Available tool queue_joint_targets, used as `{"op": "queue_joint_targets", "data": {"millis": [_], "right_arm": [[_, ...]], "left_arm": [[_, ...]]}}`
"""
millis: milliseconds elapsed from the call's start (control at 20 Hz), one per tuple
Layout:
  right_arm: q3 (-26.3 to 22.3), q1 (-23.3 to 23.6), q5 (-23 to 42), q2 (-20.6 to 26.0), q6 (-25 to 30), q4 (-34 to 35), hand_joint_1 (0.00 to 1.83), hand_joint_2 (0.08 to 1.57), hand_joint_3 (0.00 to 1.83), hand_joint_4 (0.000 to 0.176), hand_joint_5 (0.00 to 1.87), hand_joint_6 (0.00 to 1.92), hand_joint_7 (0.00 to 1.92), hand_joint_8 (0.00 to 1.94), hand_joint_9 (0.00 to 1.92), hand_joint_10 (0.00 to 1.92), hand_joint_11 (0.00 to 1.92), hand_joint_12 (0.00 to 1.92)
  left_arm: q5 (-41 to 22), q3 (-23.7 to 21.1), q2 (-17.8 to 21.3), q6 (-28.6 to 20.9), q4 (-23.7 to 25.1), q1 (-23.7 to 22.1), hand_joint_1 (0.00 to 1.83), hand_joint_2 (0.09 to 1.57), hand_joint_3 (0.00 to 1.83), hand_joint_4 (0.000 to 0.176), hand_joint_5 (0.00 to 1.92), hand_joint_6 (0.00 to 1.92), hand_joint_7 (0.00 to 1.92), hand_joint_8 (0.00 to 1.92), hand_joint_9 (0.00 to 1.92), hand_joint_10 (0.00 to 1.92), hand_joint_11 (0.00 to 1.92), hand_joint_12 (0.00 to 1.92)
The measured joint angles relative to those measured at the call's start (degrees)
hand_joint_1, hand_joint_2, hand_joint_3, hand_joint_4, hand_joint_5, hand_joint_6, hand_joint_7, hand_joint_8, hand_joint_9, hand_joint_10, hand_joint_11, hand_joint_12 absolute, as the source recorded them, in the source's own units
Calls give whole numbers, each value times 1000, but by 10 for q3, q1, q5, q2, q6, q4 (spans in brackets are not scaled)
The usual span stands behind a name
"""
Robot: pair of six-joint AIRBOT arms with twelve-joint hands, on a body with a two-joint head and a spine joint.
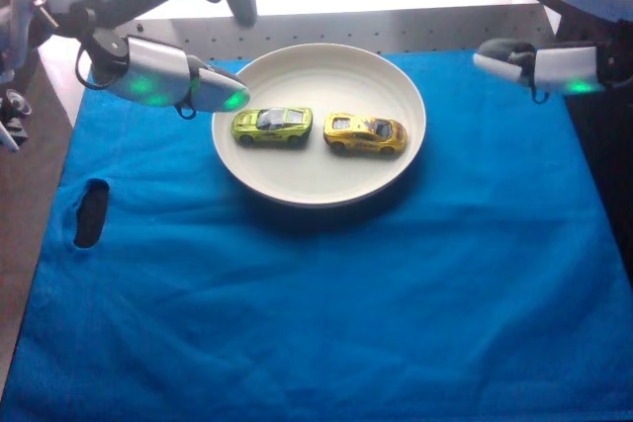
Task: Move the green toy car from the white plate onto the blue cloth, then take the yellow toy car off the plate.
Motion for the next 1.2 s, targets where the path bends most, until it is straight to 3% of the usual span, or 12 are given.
{"op": "queue_joint_targets", "data": {"millis": [150, 250, 350, 400, 550, 700, 800, 850, 900, 950, 1050, 1200], "right_arm": [[-2, -3, 11, -8, 0, -5, 1006, 1068, 5, 0, 503, 649, 459, 832, 290, 1244, 117, 1893], [-2, -7, 10, -8, 0, -8, 1102, 1014, 0, 0, 577, 528, 539, 788, 378, 1208, 185, 1860], [-2, -8, 9, -6, 0, -6, 1135, 1033, 3, 0, 590, 514, 574, 767, 464, 1268, 334, 1838], [-2, -8, 8, -5, 0, -6, 1163, 1060, 9, 0, 517, 522, 536, 840, 440, 1347, 321, 1890], [-1, -8, 9, -1, 0, -6, 1171, 1094, 13, 0, 454, 635, 505, 860, 424, 1307, 286, 1897], [4, -8, 9, 0, 0, -4, 1205, 1133, 12, 0, 481, 586, 554, 776, 427, 1237, 268, 1890], [5, -8, 9, 0, 0, -4, 1199, 1168, 10, 0, 472, 504, 554, 681, 397, 1189, 154, 1920], [6, -8, 9, 0, 0, -4, 1211, 1178, 9, 0, 467, 460, 535, 651, 348, 1208, 127, 1921], [6, -8, 9, 0, 0, -4, 1220, 1184, 6, 0, 481, 404, 513, 637, 356, 1194, 196, 1890], [6, -8, 9, 0, 0, -4, 1205, 1187, 4, 0, 504, 354, 505, 615, 361, 1164, 214, 1856], [8, -8, 9, 0, 0, -4, 1174, 1180, 0, 0, 524, 342, 506, 692, 353, 1269, 296, 1908], [9, -8, 8, 0, 0, -4, 1151, 1169, 0, 0, 544, 347, 537, 693, 350, 1216, 221, 1883]], "left_arm": [[-7, 0, -8, 0, -8, 7, 843, 1049, 3, 42, 591, 67, 591, 43, 271, 809, 0, 1683], [-7, 9, -13, 0, -9, 7, 871, 1031, 0, 58, 562, 45, 569, 26, 235, 838, 0, 1610], [2, 20, -21, 0, -8, 1, 854, 974, 0, 27, 528, 24, 584, 27, 234, 863, 0, 1597], [13, 26, -29, 1, -3, -7, 863, 969, 0, 0, 542, 27, 588, 29, 228, 946, 0, 1648], [46, 43, -61, 0, 32, -34, 897, 919, 0, 0, 549, 19, 640, 32, 341, 758, 0, 1585], [77, 68, -95, 0, 47, -43, 883, 873, 0, 0, 619, 20, 676, 12, 438, 489, 0, 1528], [95, 78, -105, 0, 47, -43, 962, 895, 3, 0, 715, 30, 785, 38, 531, 608, 107, 1628], [103, 83, -110, 0, 48, -43, 1002, 904, 2, 0, 733, 19, 773, 23, 479, 683, 89, 1652], [108, 86, -112, 0, 50, -44, 1042, 909, 2, 0, 730, 8, 851, 57, 500, 915, 174, 1760], [114, 89, -116, 0, 54, -45, 1058, 904, 0, 0, 717, 1, 849, 56, 471, 944, 166, 1745], [131, 96, -128, 0, 67, -50, 1018, 898, 0, 0, 690, 0, 765, 9, 488, 634, 89, 1556], [141, 104, -144, 0, 79, -52, 1019, 908, 3, 0, 753, 24, 820, 26, 570, 617, 163, 1529]]}}
